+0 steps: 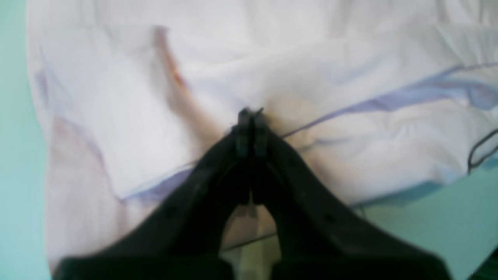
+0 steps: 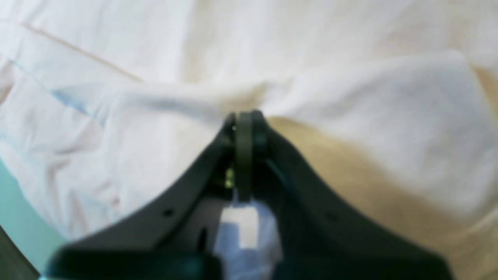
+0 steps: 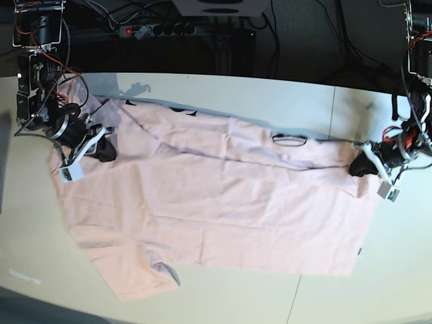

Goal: Fold the T-shirt properly
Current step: 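Grasp the folded edge with both grippers and drag it to straighten, then move the left gripper to the shirt's hem corner and grasp it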

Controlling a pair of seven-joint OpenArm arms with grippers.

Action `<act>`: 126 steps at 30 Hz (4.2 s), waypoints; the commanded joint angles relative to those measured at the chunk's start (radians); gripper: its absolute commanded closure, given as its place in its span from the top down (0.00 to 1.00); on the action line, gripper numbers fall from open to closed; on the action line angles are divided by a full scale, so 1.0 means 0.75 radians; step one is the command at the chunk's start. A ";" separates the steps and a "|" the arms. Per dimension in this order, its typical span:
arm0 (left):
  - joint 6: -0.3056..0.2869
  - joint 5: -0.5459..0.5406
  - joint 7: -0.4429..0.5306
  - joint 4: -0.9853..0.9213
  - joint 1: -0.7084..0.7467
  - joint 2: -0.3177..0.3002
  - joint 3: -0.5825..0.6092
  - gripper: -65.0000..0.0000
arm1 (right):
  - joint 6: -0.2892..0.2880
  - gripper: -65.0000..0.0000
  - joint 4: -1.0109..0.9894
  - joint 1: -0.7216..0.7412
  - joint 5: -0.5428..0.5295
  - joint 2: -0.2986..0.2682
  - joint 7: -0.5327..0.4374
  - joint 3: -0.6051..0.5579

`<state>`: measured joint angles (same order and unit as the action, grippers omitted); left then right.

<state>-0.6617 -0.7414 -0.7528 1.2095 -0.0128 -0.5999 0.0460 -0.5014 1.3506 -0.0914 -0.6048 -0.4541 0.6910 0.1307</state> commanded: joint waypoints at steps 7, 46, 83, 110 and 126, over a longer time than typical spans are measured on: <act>0.018 0.106 -0.186 0.186 0.304 -0.013 -0.203 0.00 | -0.026 0.00 0.063 -0.120 0.007 -0.074 0.097 0.053; -0.041 0.081 -0.176 0.481 0.689 0.138 -0.523 0.00 | -0.025 0.00 0.091 -0.212 -0.076 -0.203 0.179 0.062; -0.049 -0.107 0.055 -0.902 -0.908 -0.020 0.046 0.56 | -0.025 0.00 0.090 -0.198 -0.031 -0.203 0.167 0.061; -0.049 0.235 0.282 -1.274 -0.962 0.253 0.078 0.39 | -0.025 0.00 0.090 -0.203 -0.077 -0.203 0.216 0.062; -0.049 0.236 0.309 -1.195 -0.962 0.253 0.078 0.00 | -0.028 0.00 0.377 -0.149 -0.227 -0.204 0.211 0.420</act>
<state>-0.6933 -0.5705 -0.5091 0.3016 -0.7094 -0.4042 0.1028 -0.5045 1.6169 -0.2150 -0.7525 -0.5888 0.8715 0.4389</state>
